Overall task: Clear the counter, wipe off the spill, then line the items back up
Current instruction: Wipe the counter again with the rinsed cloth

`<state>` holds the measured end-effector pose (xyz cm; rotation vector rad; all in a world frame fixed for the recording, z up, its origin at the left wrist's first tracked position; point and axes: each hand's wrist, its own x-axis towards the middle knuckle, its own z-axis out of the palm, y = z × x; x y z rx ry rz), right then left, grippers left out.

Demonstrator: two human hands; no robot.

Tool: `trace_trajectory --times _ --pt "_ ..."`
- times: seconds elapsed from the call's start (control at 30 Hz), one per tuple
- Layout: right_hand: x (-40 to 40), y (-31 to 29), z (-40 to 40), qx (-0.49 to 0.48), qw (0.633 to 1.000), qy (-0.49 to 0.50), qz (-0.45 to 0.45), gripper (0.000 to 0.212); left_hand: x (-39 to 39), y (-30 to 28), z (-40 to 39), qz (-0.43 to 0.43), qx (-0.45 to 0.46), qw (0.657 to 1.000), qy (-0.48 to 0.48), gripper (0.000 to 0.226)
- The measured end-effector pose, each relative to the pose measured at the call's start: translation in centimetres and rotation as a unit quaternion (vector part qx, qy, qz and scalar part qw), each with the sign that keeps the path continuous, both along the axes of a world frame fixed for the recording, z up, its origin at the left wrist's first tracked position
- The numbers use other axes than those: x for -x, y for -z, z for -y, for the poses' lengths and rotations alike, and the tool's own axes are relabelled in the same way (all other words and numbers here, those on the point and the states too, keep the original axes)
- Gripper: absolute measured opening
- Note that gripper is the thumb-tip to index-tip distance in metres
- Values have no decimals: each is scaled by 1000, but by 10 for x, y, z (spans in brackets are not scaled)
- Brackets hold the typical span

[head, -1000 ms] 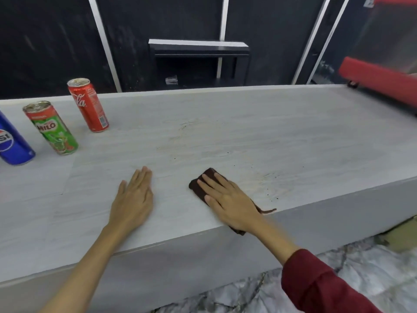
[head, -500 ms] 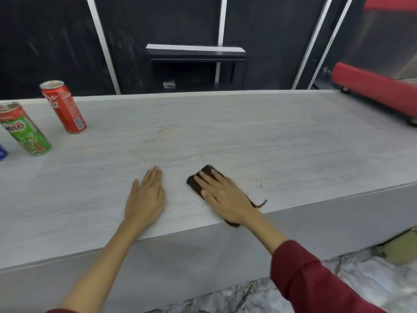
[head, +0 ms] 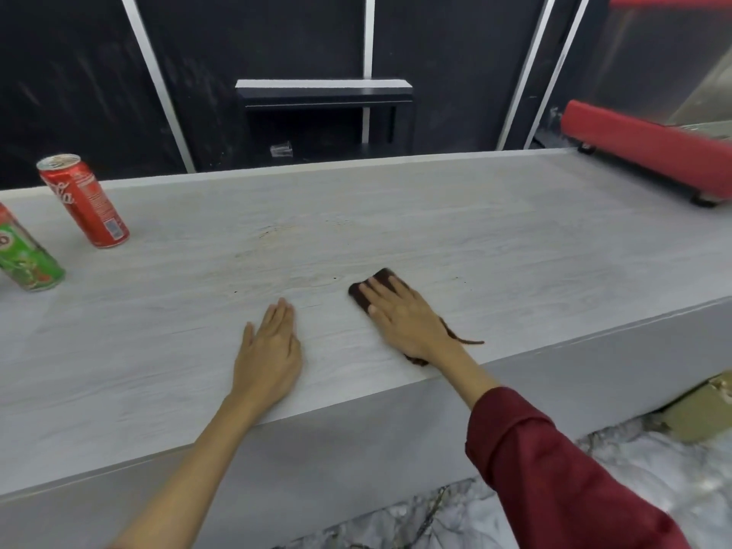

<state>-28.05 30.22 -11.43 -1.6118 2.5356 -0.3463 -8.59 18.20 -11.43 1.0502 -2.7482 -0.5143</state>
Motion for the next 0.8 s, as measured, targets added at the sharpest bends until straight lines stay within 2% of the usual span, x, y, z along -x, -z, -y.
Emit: trace_trajectory --times 0.07,0.13,0.2,0.33,0.43,0.53,0.67,0.73,0.8 --pt "-10 -2 -24 12 999 -47 10 50 16 0 -14 -3 -2 1000 11 54" --pt "5 -2 -55 31 998 -59 1 55 26 1 -21 -7 9 1000 7 55" --pt "43 1 -77 38 999 -25 -21 70 29 3 -22 -9 16 1000 -6 54" --pt "123 -1 -71 10 996 83 -13 56 36 3 -23 -2 14 999 -31 54" --pt "137 -4 -28 8 996 90 -26 74 45 4 -25 -3 18 998 -55 53" --pt "110 -5 16 11 1000 18 -19 71 46 6 -24 -3 26 997 -69 60" --pt "63 -4 13 11 987 -157 0 49 45 9 -24 -4 21 997 -76 60" --pt "68 -1 -11 20 976 -216 5 53 45 9 -24 -19 15 996 -83 63" --pt "97 0 -24 37 978 -203 7 63 45 9 -26 -30 14 996 -88 64"
